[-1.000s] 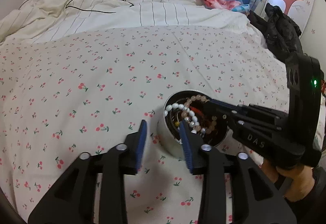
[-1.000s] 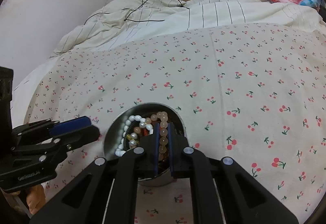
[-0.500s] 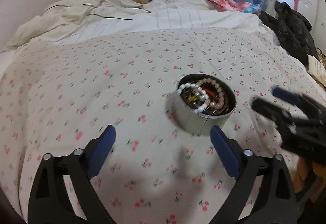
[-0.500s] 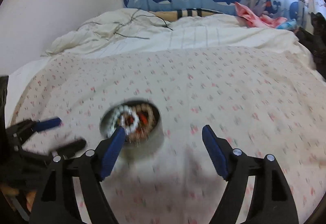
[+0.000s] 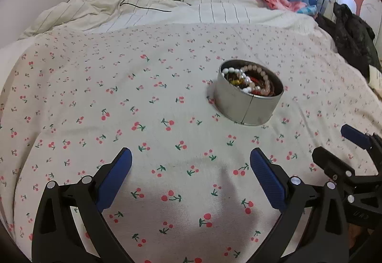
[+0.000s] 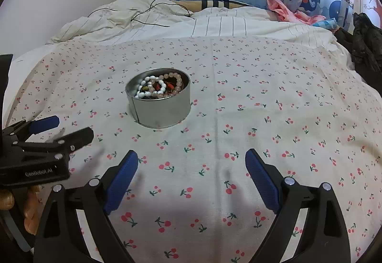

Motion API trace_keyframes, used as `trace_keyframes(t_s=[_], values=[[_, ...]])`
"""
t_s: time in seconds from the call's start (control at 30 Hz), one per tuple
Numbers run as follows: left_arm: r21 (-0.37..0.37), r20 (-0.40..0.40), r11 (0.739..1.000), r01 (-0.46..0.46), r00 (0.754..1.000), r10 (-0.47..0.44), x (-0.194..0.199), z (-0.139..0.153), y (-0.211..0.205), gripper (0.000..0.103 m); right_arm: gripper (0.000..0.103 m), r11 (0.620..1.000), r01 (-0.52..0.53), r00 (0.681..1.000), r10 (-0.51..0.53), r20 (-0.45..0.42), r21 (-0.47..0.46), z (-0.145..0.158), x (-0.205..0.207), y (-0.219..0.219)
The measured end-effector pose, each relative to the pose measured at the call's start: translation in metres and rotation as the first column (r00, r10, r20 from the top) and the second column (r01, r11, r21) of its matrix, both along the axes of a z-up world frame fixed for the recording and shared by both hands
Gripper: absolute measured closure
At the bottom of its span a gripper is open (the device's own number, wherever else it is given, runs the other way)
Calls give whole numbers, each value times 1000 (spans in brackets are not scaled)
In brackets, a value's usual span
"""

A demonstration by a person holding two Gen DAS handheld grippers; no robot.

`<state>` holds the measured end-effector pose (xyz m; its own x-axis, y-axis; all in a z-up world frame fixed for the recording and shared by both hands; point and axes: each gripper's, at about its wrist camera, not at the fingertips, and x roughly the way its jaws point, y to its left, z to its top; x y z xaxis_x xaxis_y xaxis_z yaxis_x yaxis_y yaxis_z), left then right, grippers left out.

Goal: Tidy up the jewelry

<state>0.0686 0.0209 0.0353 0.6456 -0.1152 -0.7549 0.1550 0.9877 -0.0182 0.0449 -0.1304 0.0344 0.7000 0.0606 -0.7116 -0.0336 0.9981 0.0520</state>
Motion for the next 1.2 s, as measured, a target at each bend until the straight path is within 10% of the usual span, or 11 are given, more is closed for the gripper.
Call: trace_keyframes(t_s=[1.2], values=[[4, -107, 999, -35, 994, 35, 13, -36, 1, 8, 8, 997, 21, 981, -35, -192, -77, -41, 19, 4]])
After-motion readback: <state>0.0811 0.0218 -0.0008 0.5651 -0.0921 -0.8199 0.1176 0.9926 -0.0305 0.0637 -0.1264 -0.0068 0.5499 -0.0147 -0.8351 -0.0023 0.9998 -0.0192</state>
